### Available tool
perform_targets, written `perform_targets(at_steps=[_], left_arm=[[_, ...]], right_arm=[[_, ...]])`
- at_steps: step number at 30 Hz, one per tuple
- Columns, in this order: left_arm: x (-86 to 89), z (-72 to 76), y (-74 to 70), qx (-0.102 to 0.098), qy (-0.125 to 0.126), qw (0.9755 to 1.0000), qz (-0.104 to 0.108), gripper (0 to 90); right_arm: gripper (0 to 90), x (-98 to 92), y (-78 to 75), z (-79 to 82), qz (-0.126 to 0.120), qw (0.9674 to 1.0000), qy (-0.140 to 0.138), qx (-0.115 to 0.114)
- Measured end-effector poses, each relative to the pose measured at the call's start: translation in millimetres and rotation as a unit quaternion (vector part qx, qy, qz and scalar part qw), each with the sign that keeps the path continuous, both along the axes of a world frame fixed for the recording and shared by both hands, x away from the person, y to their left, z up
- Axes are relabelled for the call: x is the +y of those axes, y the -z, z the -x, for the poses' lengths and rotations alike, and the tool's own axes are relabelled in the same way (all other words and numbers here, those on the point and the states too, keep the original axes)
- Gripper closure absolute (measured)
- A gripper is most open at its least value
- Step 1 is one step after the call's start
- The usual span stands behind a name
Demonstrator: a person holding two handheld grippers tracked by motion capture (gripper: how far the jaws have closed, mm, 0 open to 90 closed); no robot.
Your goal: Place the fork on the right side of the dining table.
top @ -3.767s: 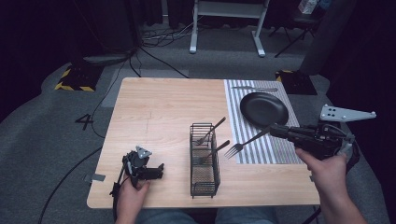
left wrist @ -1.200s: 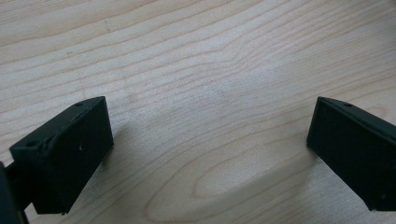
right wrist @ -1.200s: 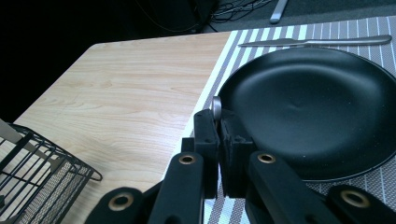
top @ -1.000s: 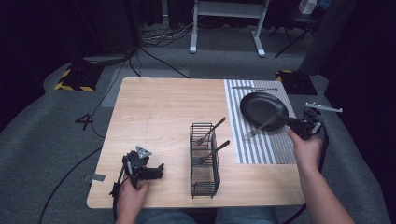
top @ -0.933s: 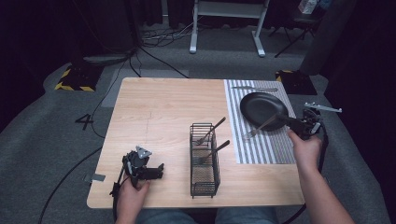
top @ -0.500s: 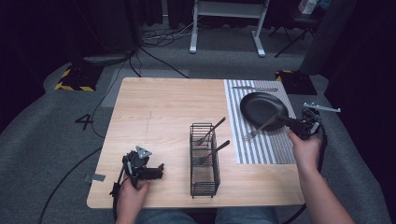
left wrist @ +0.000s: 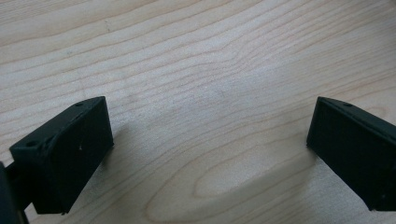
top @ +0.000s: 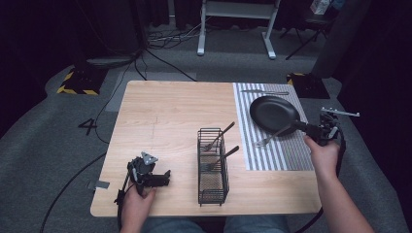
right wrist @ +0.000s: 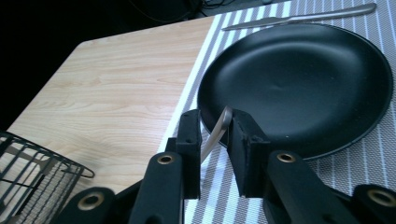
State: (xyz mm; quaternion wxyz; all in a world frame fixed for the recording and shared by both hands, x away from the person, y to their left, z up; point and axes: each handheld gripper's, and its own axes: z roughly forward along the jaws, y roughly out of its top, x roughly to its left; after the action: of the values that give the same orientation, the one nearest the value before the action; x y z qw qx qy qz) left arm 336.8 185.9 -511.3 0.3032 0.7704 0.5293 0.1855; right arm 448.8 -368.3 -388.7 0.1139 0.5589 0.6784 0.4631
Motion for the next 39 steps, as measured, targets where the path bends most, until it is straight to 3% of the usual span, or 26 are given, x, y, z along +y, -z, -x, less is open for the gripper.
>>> perform_targets(at_steps=[16, 39], left_arm=[[0.0, 0.0, 0.0, 0.0, 0.0, 1.0, 0.0, 0.4], [0.0, 0.0, 0.0, 0.0, 0.0, 1.0, 0.0, 0.4]], right_arm=[[71.7, -22.1, 14.7, -7.6, 0.019, 0.999, 0.026, 0.031], [71.6, -51.1, 46.9, -18.4, 0.003, 0.996, 0.049, 0.075]])
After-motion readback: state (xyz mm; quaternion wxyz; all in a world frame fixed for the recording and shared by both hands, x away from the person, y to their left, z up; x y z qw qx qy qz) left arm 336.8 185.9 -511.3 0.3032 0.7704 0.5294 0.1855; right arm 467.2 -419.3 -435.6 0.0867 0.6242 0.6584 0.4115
